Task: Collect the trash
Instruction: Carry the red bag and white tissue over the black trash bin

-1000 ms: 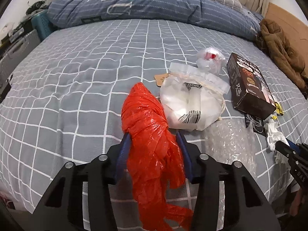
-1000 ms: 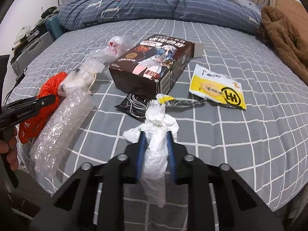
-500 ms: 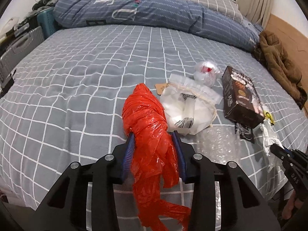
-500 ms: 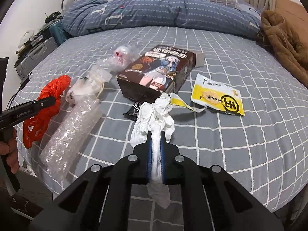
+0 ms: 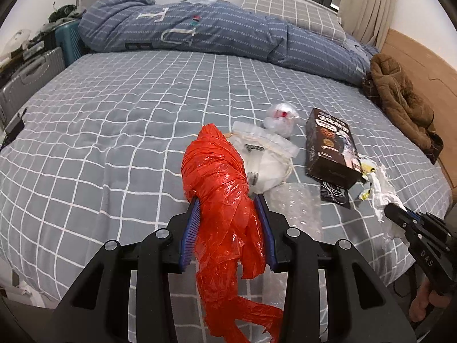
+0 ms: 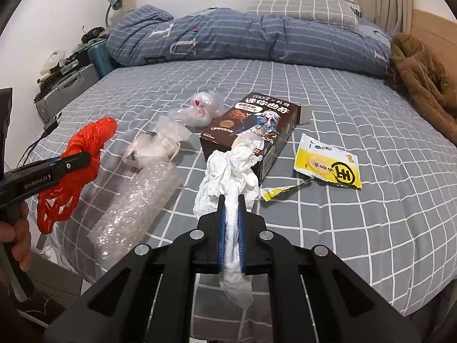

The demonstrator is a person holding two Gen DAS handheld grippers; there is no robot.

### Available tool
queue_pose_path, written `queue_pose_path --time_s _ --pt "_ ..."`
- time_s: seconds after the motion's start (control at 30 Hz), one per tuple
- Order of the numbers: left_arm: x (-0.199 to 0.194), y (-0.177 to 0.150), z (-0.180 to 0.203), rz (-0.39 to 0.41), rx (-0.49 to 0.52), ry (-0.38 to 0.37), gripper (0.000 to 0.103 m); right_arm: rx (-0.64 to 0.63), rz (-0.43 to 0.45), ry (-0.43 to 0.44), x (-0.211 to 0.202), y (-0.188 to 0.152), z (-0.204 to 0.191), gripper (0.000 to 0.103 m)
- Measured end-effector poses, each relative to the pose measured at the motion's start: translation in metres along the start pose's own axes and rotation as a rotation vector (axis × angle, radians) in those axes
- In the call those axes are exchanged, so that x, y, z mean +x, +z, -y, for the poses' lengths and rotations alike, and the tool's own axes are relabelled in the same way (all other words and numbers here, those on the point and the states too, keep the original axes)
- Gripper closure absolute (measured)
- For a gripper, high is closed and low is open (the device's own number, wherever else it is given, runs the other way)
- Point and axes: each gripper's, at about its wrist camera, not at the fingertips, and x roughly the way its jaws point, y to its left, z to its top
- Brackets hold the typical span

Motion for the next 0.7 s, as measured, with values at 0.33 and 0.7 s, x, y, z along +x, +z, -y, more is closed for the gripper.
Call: queue_pose_path --time_s 0.33,0.7 --pt "-0.018 -0.016 0.011 0.005 0.006 -0.019 0.066 0.014 0.018 0.025 -0.019 -0.011 -0.007 0.096" --pt "-0.040 -0.037 0.020 0.005 -0.003 -0.036 0.066 -0.006 0.031 0.026 -0.047 -0.025 -0.018 0.096"
